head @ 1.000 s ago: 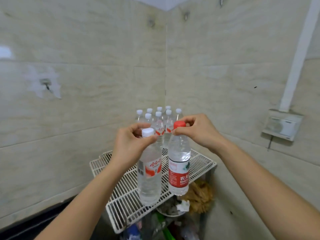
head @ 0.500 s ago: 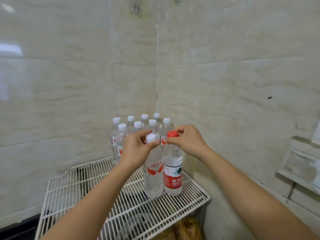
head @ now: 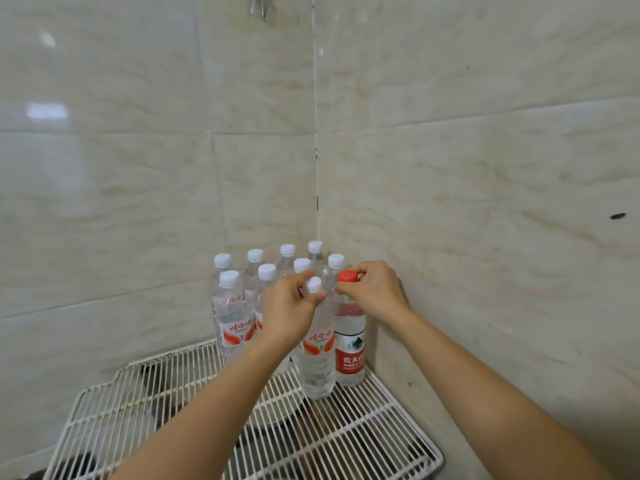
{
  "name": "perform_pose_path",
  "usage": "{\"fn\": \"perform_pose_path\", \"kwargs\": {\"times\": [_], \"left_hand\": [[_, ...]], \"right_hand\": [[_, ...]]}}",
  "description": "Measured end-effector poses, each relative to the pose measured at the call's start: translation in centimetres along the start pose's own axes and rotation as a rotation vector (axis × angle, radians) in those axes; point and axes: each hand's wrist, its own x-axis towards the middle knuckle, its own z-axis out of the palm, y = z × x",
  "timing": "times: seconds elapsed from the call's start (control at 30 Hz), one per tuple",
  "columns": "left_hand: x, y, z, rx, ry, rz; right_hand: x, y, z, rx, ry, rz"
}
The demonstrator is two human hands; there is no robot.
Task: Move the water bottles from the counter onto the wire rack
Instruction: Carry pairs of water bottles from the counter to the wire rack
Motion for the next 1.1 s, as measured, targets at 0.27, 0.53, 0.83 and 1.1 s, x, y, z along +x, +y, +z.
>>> {"fn": "perform_pose_path", "kwargs": {"times": [0.27,0.53,0.83,1.1], "left_hand": [[1.2,-1.1,0.7,0.045,0.003,0.043],[1.6,-1.3,1.5,-0.023,0.018,-0.008],[1.8,-1.6,2.0,-0.068,0.053,-0.019],[0.7,-2.3,1.7,-0.053,0.023,0.053]], "right_hand": [[1.2,0.5,0.0,-0.032,-0.044,-0.018],[1.5,0.2,-0.3,-0.139,-0.032,0.019],[1.6,0.2,0.1,-0.207,-0.021,0.004],[1.1,0.7,0.0,-0.347,-0.027,-0.119]]}}
